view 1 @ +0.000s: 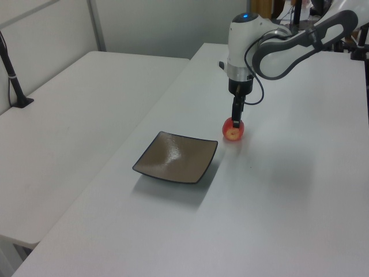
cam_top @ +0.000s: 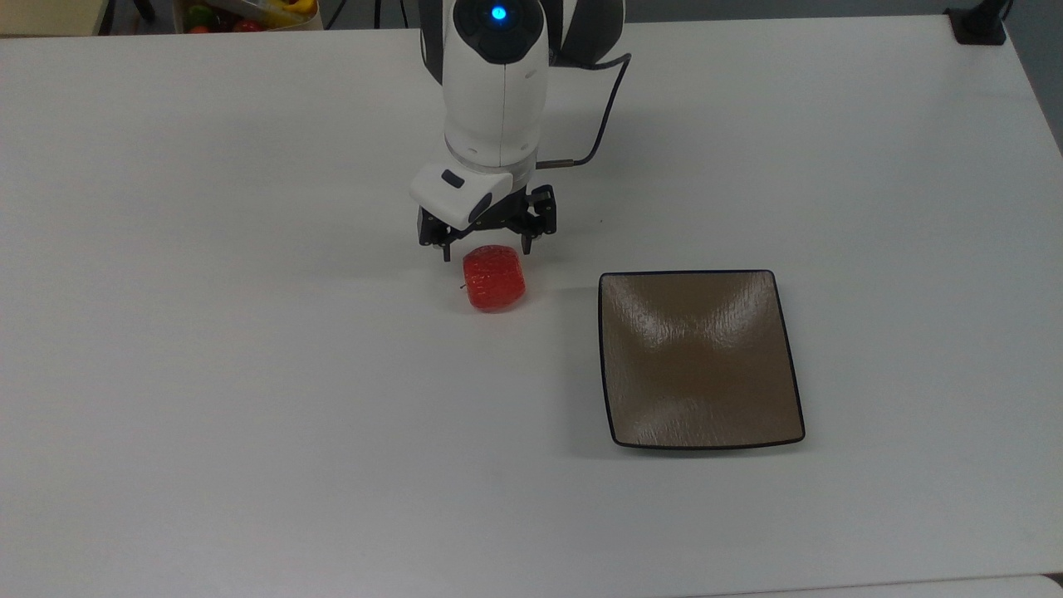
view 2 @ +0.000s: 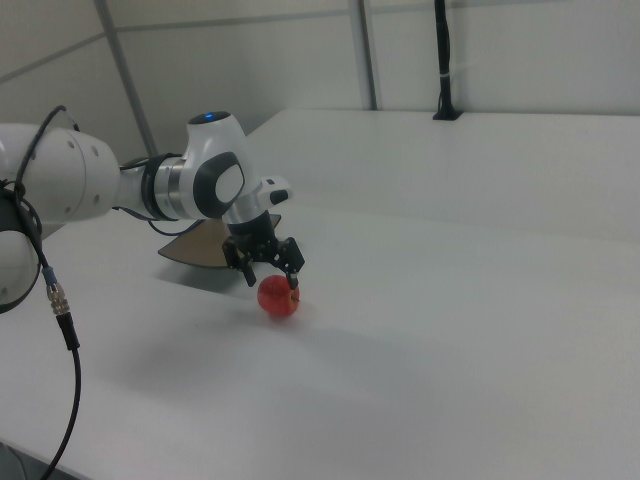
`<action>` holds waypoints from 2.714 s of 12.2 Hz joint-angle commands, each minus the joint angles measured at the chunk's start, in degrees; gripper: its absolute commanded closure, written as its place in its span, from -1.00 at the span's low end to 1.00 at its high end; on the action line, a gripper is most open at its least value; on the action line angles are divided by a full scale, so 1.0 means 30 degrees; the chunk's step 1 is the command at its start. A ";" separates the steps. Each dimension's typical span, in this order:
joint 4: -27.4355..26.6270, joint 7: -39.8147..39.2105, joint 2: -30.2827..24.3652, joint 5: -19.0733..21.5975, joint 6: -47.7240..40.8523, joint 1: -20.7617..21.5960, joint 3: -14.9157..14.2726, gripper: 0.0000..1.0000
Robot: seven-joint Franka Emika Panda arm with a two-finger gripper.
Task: Apples placed on a ceramic plate
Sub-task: 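Close the gripper around the red apple, then lift the apple and carry it over the brown plate, lowering it, then open the gripper to release the apple onto the plate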
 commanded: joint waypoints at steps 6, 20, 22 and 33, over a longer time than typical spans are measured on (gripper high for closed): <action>0.0078 0.0308 0.0855 -0.0525 0.0953 0.0111 0.0150 -0.25; 0.4876 0.3328 0.2371 -0.0641 0.0982 0.2272 0.1645 -0.28; 0.6107 0.3767 0.3660 -0.1107 0.1011 0.2833 0.1557 -0.32; 0.6291 0.4033 0.2501 -0.1696 -0.1259 0.2779 0.1527 -1.00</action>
